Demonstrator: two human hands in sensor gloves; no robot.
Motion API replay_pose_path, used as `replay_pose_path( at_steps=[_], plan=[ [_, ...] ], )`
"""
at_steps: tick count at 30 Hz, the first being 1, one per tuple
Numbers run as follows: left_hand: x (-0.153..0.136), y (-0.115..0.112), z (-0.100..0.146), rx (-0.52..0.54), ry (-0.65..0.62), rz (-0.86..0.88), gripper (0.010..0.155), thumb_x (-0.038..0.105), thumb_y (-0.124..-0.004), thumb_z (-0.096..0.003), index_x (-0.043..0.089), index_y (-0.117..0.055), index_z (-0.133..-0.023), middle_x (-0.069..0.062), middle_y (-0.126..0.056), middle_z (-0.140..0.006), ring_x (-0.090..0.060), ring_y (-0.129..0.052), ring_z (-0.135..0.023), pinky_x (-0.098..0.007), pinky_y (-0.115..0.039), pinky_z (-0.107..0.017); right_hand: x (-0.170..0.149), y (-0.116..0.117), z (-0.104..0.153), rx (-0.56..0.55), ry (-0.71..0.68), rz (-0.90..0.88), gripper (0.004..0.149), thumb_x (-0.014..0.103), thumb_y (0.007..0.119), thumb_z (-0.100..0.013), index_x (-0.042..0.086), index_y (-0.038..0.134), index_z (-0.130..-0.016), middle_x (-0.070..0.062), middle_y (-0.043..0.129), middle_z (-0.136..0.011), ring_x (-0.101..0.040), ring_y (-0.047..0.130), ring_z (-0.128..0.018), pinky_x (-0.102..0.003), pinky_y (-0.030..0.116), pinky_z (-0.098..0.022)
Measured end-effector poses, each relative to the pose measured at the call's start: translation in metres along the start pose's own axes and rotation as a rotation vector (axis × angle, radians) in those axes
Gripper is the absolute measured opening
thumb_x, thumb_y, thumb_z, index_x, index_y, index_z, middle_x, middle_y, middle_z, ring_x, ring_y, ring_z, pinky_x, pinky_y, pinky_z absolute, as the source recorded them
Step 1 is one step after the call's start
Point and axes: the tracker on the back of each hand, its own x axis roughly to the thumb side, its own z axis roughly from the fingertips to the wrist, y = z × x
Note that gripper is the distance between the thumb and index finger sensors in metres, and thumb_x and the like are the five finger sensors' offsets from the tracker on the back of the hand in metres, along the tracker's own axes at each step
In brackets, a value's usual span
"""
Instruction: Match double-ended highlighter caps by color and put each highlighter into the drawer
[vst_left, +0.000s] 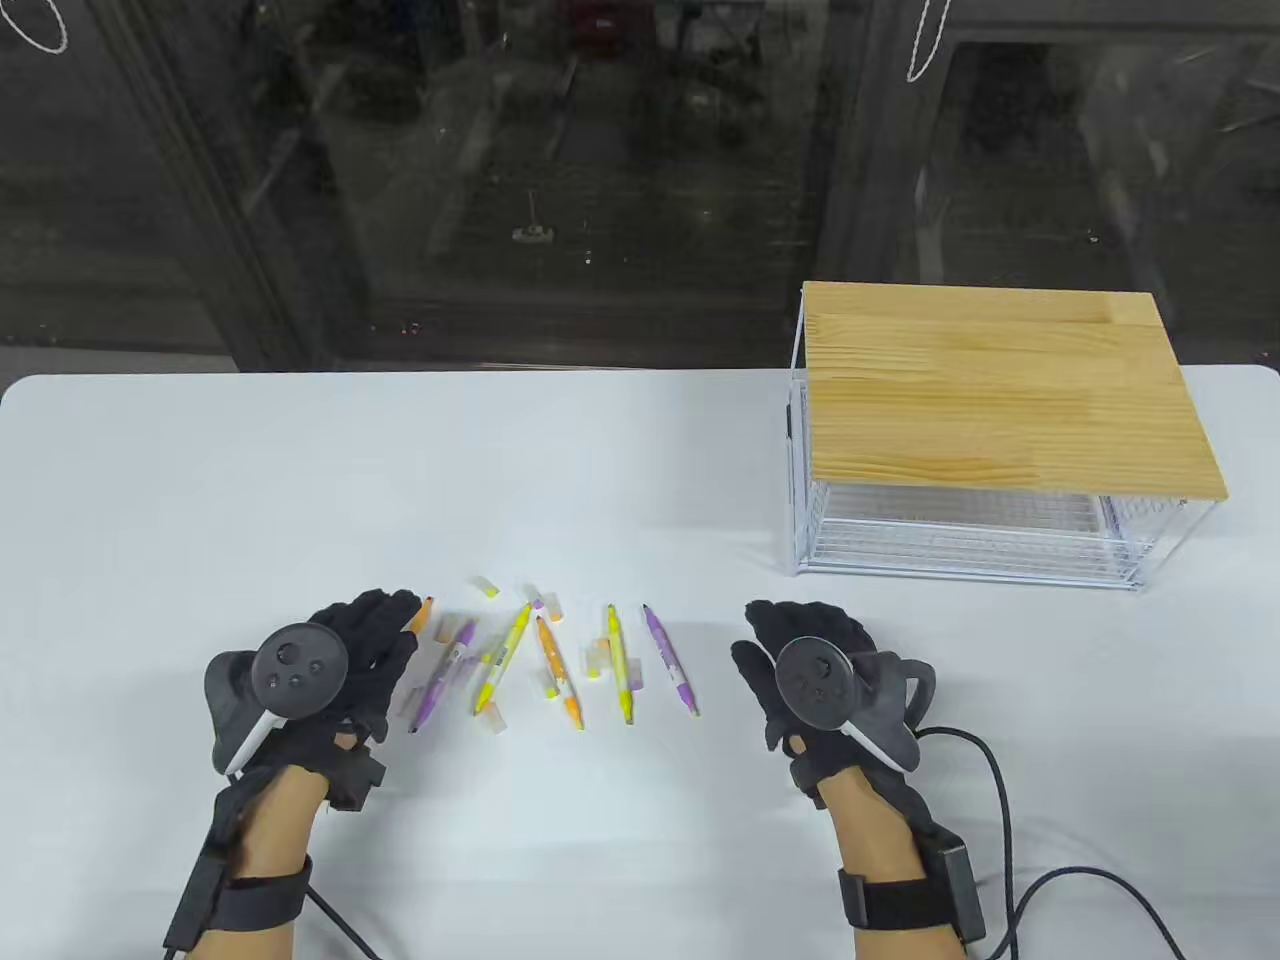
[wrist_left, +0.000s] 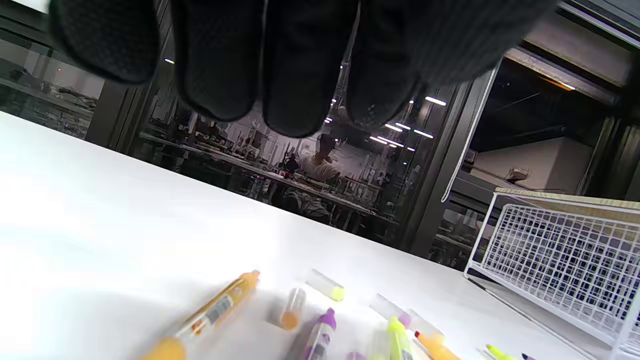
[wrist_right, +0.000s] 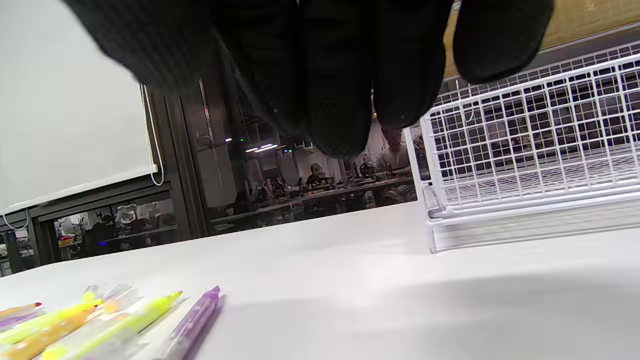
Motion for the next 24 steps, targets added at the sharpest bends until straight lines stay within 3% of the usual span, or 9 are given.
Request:
replay_pose_path(
  at_steps=[24],
  plan=[
    [0.0004,-0.0027,0.0035,-0.014,0.018,0.013,0.056,0.05,-0.074,-0.0414,0.036,-0.083,-0.095,-0.003,-0.09,-0.1,-0.042,-0.085,-0.088,-0.065,-0.073,-0.055,-0.0015,0.0071,0.0013,0.04,0.016,0.011,0.054,0.051,0.077,-0.045,0.023,0.087,-0.09,-0.008,0.093,-0.089,-0.042,0.083,-0.082,-0.059,0.069,-0.059]
  ],
)
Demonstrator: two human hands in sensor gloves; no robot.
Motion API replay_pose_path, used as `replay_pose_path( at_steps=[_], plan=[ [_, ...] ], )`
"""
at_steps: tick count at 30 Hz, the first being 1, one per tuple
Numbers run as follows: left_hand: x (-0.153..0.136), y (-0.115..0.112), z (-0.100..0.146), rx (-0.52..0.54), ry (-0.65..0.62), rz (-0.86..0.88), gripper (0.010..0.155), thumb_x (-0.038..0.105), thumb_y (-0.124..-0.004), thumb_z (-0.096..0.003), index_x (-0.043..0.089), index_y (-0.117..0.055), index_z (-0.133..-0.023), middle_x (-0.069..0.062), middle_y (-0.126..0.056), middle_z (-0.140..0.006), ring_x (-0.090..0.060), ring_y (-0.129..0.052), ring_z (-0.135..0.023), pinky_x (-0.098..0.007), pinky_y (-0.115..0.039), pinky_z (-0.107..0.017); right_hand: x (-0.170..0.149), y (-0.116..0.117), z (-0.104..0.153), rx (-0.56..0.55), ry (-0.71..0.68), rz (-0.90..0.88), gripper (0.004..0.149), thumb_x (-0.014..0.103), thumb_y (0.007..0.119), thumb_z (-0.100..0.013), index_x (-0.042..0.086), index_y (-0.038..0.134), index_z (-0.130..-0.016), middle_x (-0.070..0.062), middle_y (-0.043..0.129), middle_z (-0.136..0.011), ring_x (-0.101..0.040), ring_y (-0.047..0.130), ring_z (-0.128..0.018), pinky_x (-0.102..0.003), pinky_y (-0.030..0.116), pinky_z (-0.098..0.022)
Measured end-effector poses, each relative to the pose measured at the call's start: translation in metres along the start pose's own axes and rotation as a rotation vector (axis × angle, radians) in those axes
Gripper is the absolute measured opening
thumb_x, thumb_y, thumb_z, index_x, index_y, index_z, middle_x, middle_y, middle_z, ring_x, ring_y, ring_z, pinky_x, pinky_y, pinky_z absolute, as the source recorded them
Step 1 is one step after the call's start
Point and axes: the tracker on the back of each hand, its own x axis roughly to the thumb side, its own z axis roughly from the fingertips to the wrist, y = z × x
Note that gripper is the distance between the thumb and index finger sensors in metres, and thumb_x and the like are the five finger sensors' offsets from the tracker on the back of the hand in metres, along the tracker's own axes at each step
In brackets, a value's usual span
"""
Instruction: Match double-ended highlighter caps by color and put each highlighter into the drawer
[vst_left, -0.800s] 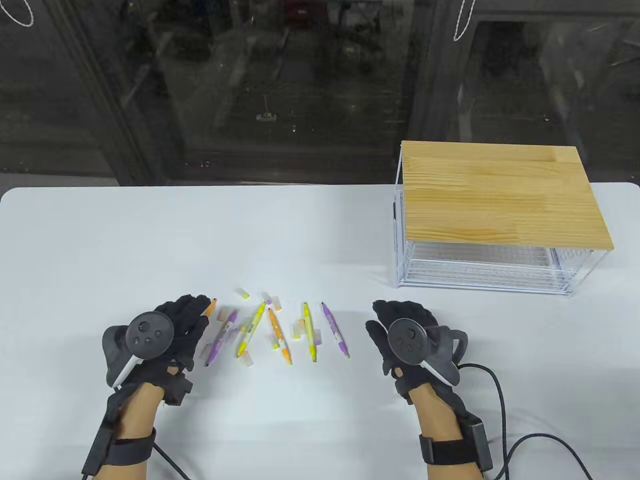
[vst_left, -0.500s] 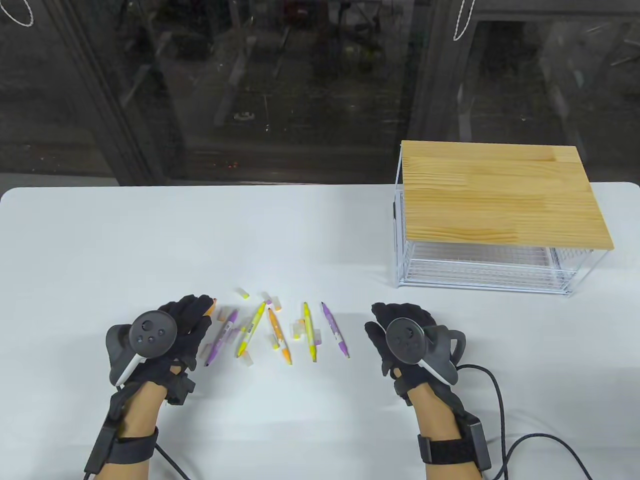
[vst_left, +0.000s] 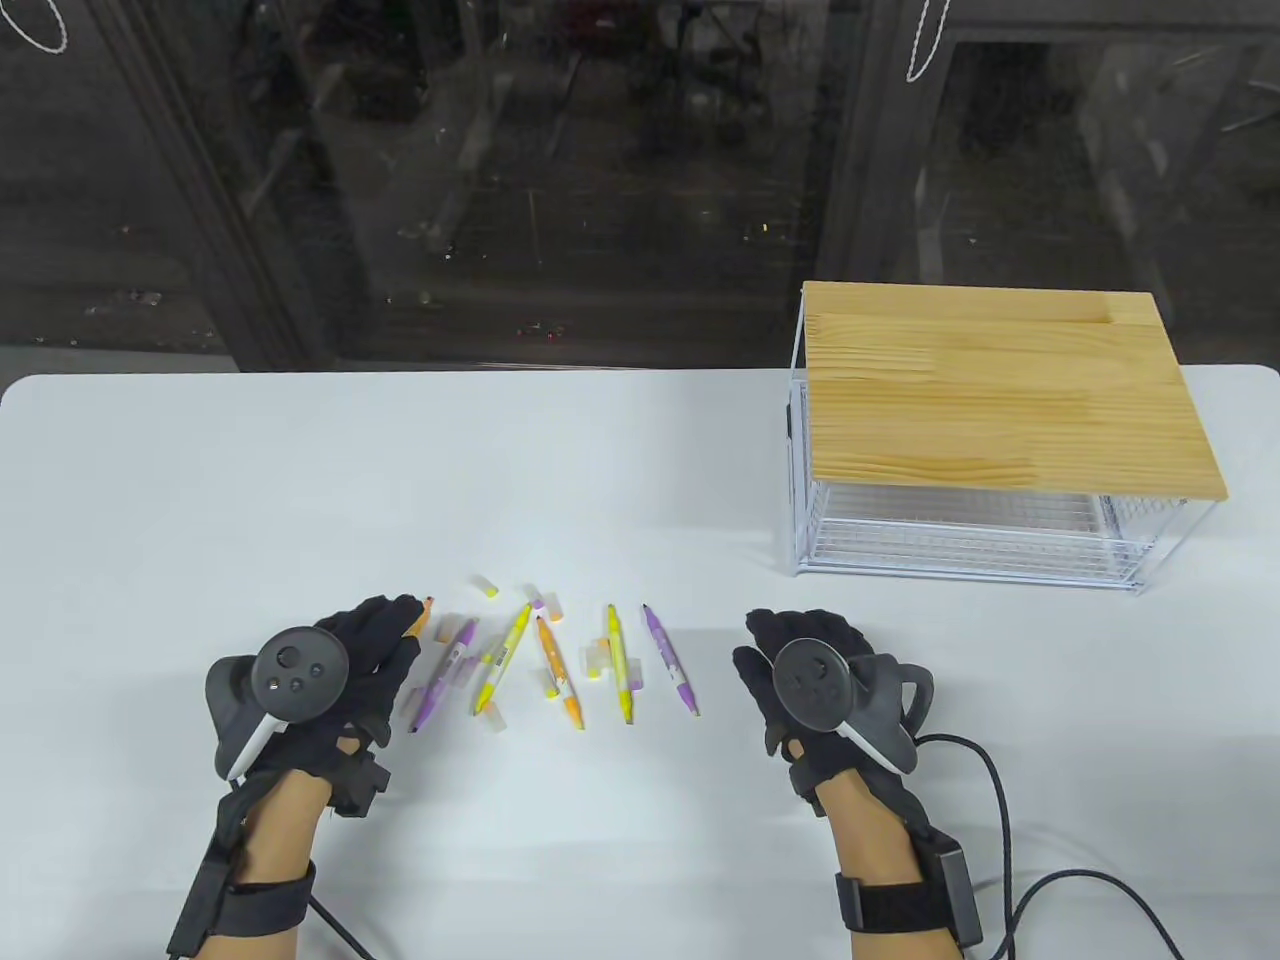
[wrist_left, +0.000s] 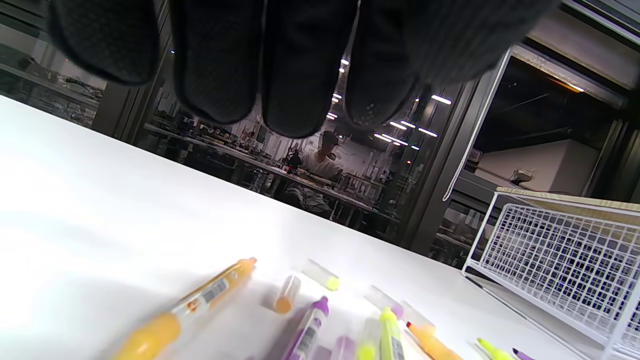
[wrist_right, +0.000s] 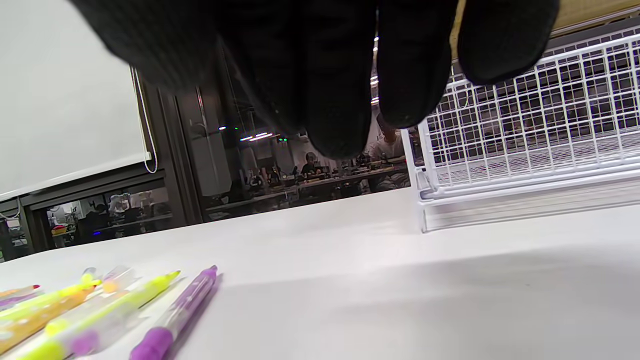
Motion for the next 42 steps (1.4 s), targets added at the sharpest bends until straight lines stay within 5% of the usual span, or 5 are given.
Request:
replay_pose_path(
  at_steps=[10,25,33,42],
  plan=[
    [0.022,0.006,-0.006,0.027,-0.045,0.017,0.056,0.05,-0.073,-0.0417,0.038,-0.083,-0.095,-0.003,-0.089,-0.101,-0.042,-0.084,-0.088,-0.066,-0.072,-0.055,-0.008,-0.022,0.003,-0.083,0.026,-0.009,0.052,0.048,0.08,-0.045,0.023,0.086,-0.091,-0.008,0.092,-0.091,-0.041,0.085,-0.081,-0.059,0.069,-0.059],
    [0.2,0.018,-0.097,-0.069,-0.31,-0.045,0.052,0.042,-0.074,-0.0435,0.045,-0.081,-0.095,0.002,-0.086,-0.105,-0.041,-0.081,-0.093,-0.067,-0.07,-0.059,-0.079,-0.068,-0.023,-0.118,0.209,0.147,0.054,0.043,0.083,-0.046,0.028,0.078,-0.097,-0.002,0.079,-0.103,-0.046,0.066,-0.095,-0.071,0.054,-0.063],
    [0.275,-0.011,-0.13,-0.066,-0.388,-0.13,0.054,0.043,-0.073,-0.0432,0.047,-0.076,-0.097,0.005,-0.079,-0.11,-0.039,-0.073,-0.099,-0.067,-0.068,-0.061,-0.11,-0.067,-0.046,-0.099,0.24,0.232,0.051,0.042,0.083,-0.046,0.032,0.078,-0.096,0.002,0.081,-0.103,-0.04,0.067,-0.097,-0.069,0.054,-0.064],
    [0.337,-0.065,-0.15,-0.156,-0.463,-0.12,0.058,0.045,-0.071,-0.0436,0.053,-0.064,-0.1,0.015,-0.059,-0.118,-0.03,-0.052,-0.11,-0.065,-0.06,-0.067,-0.123,-0.041,-0.063,-0.028,0.241,0.29,0.052,0.041,0.082,-0.047,0.038,0.074,-0.098,0.007,0.078,-0.106,-0.04,0.061,-0.102,-0.071,0.051,-0.065]
  ],
)
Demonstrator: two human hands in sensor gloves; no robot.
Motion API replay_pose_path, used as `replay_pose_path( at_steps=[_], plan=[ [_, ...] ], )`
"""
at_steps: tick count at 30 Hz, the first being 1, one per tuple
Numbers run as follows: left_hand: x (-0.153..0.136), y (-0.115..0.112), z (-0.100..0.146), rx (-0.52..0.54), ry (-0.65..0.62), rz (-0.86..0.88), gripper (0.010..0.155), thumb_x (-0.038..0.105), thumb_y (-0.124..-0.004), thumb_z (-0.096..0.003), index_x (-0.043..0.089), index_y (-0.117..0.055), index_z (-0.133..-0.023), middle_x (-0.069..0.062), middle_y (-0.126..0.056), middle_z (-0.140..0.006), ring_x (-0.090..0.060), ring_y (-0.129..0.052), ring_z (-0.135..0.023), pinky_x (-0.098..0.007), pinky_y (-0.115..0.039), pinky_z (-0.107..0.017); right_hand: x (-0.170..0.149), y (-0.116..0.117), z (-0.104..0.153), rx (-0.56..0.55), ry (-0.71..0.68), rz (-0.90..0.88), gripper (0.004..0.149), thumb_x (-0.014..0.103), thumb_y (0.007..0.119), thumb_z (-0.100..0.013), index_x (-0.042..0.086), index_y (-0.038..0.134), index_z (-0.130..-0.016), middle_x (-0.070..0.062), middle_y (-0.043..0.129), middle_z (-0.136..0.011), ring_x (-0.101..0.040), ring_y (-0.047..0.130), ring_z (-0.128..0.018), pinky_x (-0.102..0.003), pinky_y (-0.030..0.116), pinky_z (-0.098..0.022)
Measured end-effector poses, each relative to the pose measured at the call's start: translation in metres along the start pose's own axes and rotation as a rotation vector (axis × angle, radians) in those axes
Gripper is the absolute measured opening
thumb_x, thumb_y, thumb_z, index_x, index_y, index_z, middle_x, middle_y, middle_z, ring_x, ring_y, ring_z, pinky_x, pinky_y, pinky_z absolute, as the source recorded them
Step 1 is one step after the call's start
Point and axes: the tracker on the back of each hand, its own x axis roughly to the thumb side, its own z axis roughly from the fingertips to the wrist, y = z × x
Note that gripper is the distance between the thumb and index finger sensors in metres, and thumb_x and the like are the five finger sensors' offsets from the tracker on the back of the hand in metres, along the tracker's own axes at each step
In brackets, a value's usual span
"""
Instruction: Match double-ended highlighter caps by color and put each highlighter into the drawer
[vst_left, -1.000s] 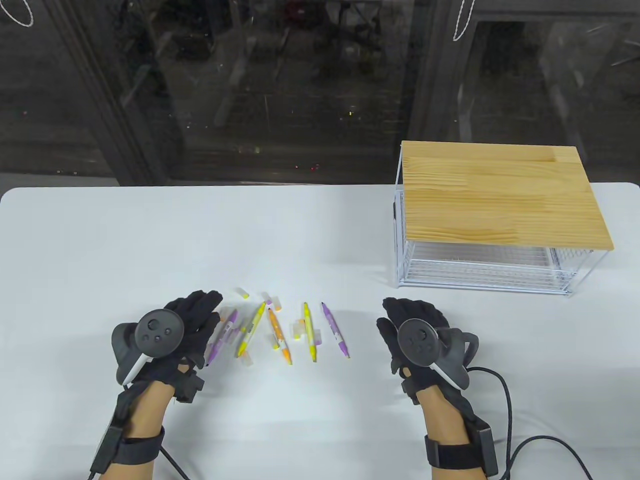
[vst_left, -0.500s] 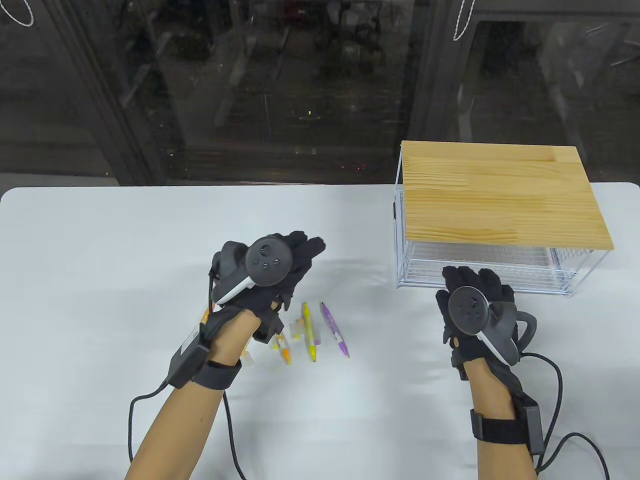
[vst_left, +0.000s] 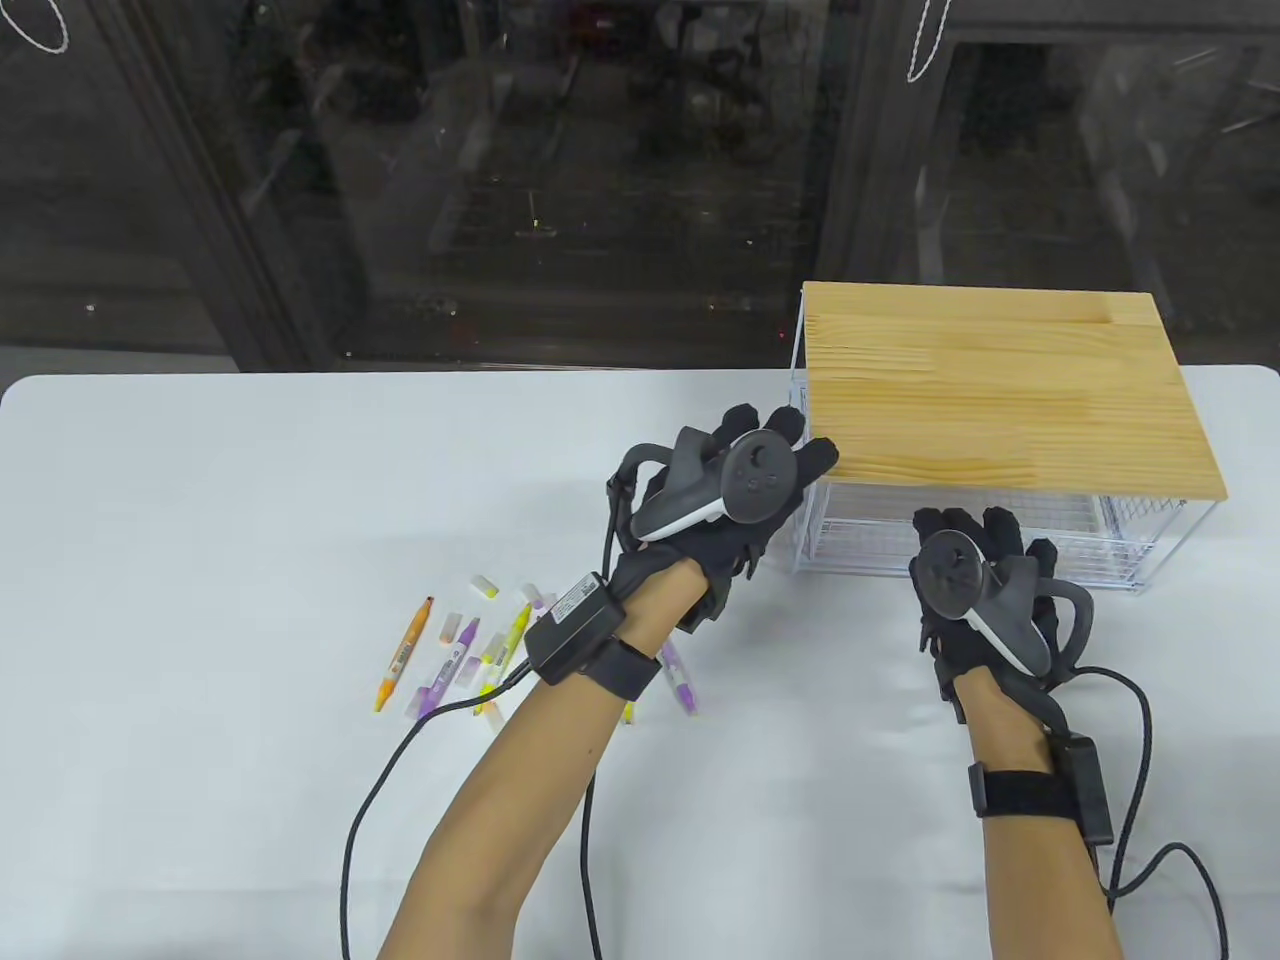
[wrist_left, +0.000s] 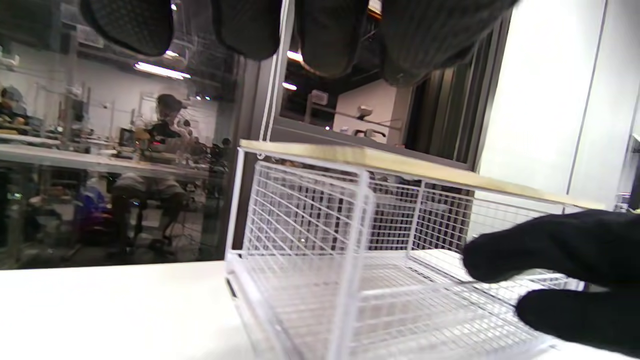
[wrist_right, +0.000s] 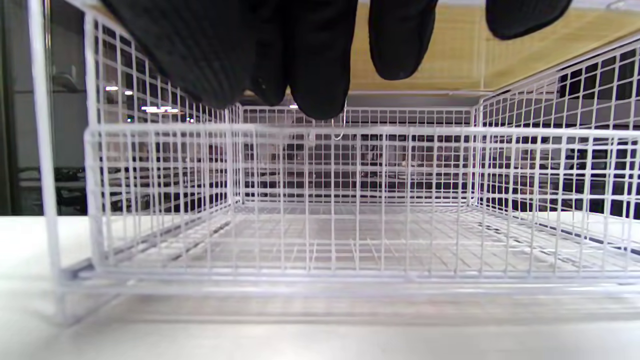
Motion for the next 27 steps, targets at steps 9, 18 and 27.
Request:
replay_pose_path(
  at_steps=[9,18,27],
  plan=[
    [0.006,-0.038,-0.025,-0.127,-0.038,0.025,0.06,0.045,-0.07,-0.0436,0.053,-0.055,-0.101,0.019,-0.051,-0.117,-0.019,-0.043,-0.112,-0.061,-0.056,-0.073,-0.004,0.007,-0.009,-0.129,0.001,0.037,0.052,0.044,0.079,-0.048,0.043,0.071,-0.099,0.008,0.072,-0.108,-0.042,0.063,-0.1,-0.073,0.053,-0.062],
    [-0.003,-0.038,-0.027,-0.12,-0.022,0.16,0.057,0.043,-0.071,-0.0433,0.051,-0.063,-0.099,0.017,-0.057,-0.116,-0.018,-0.046,-0.11,-0.056,-0.058,-0.074,-0.01,0.029,-0.025,-0.024,0.058,-0.09,0.04,0.04,0.068,-0.049,0.047,0.088,-0.084,0.004,0.088,-0.096,-0.049,0.076,-0.088,-0.071,0.053,-0.061],
    [0.004,-0.036,-0.026,-0.096,-0.013,0.104,0.057,0.043,-0.072,-0.043,0.05,-0.064,-0.099,0.015,-0.061,-0.114,-0.021,-0.051,-0.109,-0.052,-0.063,-0.072,-0.009,0.035,-0.028,-0.004,0.073,-0.076,0.043,0.039,0.064,-0.047,0.048,0.086,-0.083,0.004,0.086,-0.095,-0.045,0.075,-0.088,-0.071,0.05,-0.059]
  ],
)
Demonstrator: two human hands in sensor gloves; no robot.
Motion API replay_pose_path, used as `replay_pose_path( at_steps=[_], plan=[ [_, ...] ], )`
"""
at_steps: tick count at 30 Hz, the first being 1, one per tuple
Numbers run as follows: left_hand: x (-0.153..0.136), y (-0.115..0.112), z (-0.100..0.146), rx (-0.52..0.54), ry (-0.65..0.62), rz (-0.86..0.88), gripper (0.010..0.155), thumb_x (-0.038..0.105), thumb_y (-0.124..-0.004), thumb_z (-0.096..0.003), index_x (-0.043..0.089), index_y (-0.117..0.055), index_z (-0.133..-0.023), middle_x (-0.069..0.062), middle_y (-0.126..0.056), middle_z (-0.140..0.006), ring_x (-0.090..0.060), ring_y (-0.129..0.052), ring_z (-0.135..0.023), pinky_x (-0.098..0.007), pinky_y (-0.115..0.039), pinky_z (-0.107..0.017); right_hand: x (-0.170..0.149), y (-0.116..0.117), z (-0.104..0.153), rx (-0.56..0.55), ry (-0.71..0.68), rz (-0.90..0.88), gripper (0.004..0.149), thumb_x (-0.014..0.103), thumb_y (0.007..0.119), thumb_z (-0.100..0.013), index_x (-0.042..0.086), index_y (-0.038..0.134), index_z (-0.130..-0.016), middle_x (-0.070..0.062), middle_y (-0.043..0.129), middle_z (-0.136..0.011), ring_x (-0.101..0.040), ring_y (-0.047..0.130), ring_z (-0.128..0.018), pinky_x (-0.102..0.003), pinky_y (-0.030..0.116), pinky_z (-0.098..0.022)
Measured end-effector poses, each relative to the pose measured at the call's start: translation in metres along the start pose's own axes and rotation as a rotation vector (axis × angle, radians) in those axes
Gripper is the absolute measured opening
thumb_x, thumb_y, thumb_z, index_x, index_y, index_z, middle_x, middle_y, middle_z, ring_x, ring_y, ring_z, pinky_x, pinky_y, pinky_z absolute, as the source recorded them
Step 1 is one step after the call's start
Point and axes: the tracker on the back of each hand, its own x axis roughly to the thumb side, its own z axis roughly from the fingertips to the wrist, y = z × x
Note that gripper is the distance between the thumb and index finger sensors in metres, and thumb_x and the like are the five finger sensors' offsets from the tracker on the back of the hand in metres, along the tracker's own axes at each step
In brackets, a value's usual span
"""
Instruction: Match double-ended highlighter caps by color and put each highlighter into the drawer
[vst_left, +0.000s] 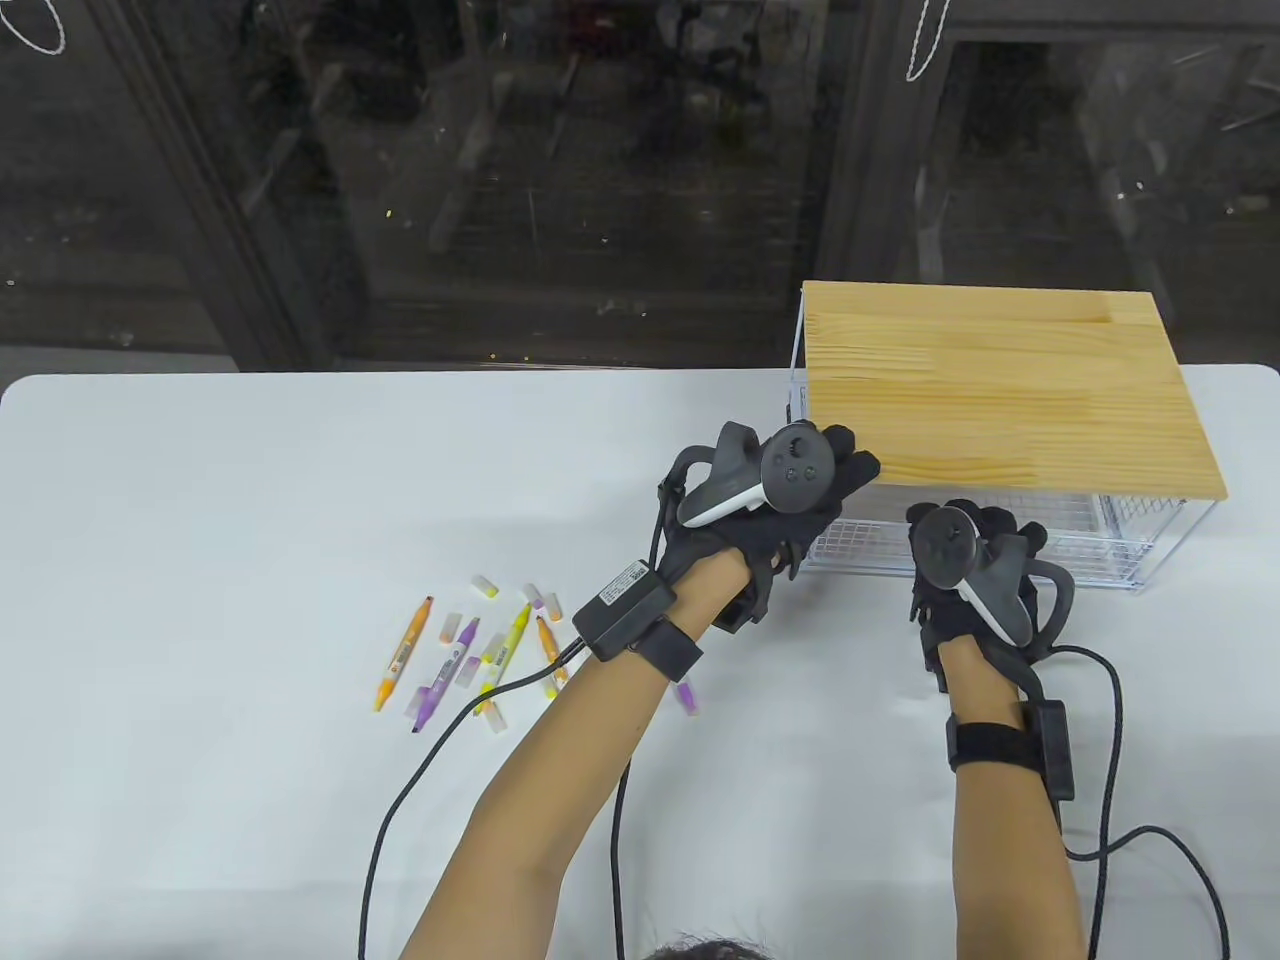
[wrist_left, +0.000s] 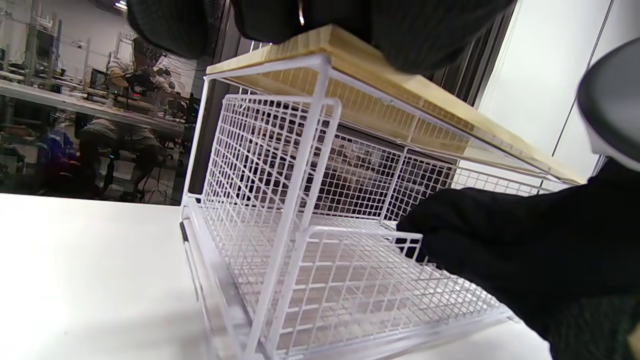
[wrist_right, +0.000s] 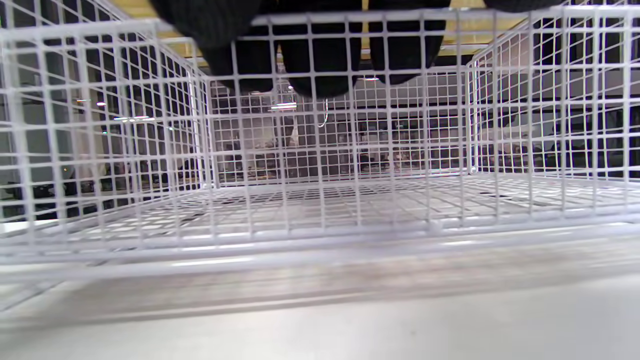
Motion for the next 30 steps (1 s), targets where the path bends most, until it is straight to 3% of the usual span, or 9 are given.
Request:
replay_pose_path(
  at_steps=[30],
  plan=[
    [0.012,0.001,-0.003,-0.033,0.064,-0.063,0.057,0.042,-0.073,-0.0429,0.048,-0.063,-0.099,0.012,-0.059,-0.113,-0.023,-0.052,-0.108,-0.048,-0.064,-0.071,-0.01,-0.015,0.035,0.074,-0.054,-0.03,0.041,0.036,0.066,-0.047,0.042,0.089,-0.08,0.0,0.088,-0.091,-0.046,0.075,-0.083,-0.073,0.049,-0.054]
  ],
)
